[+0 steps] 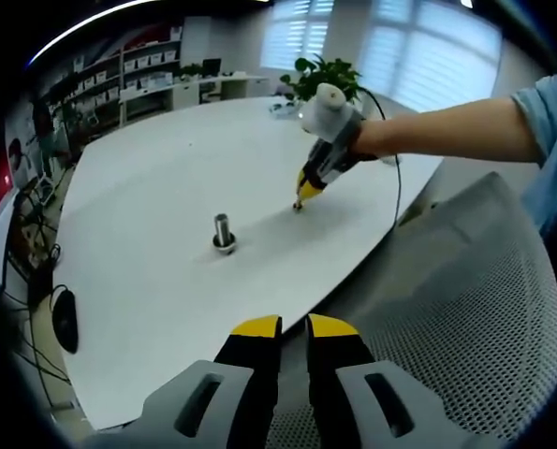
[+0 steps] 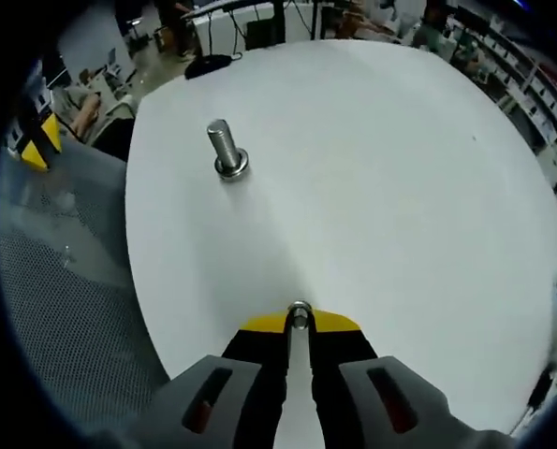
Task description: Place the washer onto the threaded stud by aligning its center hole with the stud, sliding it down to the base, and recovering from edge contact or off-axis alignment until the washer reaches the visible bottom stop.
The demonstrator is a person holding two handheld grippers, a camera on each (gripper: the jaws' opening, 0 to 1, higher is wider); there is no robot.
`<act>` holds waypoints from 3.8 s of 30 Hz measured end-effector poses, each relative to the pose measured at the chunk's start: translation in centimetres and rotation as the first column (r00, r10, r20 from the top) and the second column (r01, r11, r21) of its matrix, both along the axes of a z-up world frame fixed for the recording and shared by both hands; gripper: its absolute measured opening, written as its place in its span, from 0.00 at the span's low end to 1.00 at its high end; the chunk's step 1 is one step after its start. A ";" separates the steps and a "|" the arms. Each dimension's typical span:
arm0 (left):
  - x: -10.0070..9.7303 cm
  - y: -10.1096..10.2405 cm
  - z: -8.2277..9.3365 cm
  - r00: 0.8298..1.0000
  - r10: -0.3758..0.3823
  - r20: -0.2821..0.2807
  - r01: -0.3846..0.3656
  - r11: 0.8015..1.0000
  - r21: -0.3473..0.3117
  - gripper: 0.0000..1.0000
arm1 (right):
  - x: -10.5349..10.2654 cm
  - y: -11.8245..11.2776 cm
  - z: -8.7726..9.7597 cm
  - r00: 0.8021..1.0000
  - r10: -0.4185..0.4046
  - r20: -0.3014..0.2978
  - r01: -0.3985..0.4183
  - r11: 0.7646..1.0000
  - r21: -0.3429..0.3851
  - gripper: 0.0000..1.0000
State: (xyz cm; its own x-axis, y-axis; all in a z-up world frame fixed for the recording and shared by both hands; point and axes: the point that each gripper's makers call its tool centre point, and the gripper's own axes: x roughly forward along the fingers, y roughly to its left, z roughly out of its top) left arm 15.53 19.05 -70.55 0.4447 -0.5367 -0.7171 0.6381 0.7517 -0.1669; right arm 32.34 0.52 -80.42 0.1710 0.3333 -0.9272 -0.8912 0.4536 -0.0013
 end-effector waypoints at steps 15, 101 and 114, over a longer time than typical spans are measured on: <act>0.0 -0.1 0.2 1.000 -0.006 0.010 0.006 1.000 -0.005 0.08 | -2.7 1.4 -0.1 0.997 0.067 -0.027 -0.068 0.998 -0.011 0.09; 17.1 -4.0 -9.9 0.919 -0.369 -0.137 0.393 0.846 0.361 0.11 | -15.7 -8.4 10.5 0.866 -0.498 0.040 0.447 0.808 0.384 0.17; 15.0 -6.0 -10.0 0.895 -0.407 -0.181 0.445 0.825 0.349 0.10 | -15.9 -8.1 10.5 0.877 -0.479 0.031 0.431 0.815 0.387 0.18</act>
State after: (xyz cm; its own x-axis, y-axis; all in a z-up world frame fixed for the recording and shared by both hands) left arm 30.53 13.04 -80.55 0.1537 -0.3416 -0.9272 0.9048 0.4259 -0.0069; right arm 16.49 -7.54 -69.95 0.4892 0.4920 -0.7201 -0.5862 0.7969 0.1463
